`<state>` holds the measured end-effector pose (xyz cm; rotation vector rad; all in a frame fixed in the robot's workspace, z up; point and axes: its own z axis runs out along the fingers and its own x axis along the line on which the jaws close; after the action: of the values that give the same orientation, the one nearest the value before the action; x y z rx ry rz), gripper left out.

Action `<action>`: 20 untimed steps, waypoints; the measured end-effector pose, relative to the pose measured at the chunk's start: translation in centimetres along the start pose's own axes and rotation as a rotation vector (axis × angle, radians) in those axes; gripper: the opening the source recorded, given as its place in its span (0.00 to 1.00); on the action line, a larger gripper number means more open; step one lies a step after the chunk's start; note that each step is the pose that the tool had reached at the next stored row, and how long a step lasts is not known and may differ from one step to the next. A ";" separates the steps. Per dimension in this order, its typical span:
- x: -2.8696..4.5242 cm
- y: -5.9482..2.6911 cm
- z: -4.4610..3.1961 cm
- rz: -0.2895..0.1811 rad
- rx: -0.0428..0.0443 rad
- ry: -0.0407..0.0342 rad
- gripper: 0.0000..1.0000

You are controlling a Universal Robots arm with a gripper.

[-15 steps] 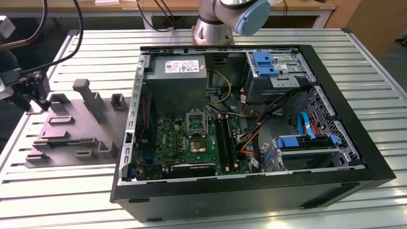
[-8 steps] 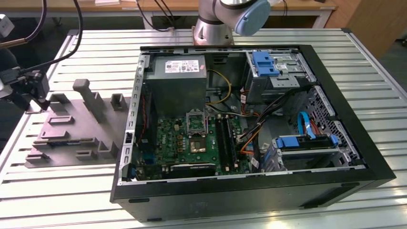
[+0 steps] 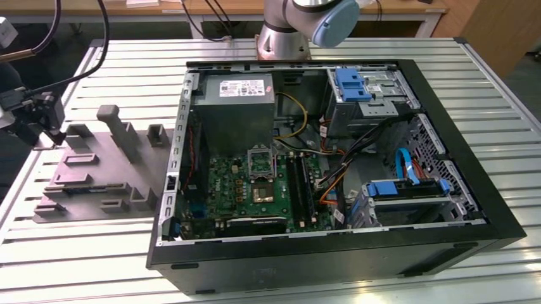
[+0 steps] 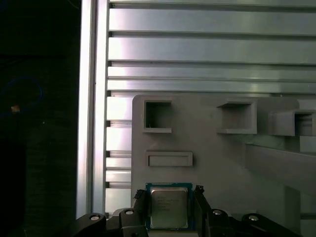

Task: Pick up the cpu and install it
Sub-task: 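Pick up the cpu and move it towards the insertion slot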

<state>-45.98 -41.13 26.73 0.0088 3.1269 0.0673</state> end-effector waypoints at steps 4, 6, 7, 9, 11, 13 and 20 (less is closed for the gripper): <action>0.00 0.01 -0.11 0.000 0.0000 0.0000 0.47; 0.00 0.01 -0.20 0.000 0.0001 0.0001 0.47; 0.00 0.01 -0.23 0.000 0.0001 0.0001 0.47; 0.00 0.01 -0.29 0.000 0.0000 0.0000 0.47; 0.00 0.02 -0.37 0.000 0.0001 0.0001 0.47; 0.00 0.02 -0.42 0.000 0.0001 0.0001 0.47; -0.01 0.03 -0.62 0.000 0.0001 0.0001 0.47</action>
<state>-45.98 -41.13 27.36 0.0089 3.1270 0.0672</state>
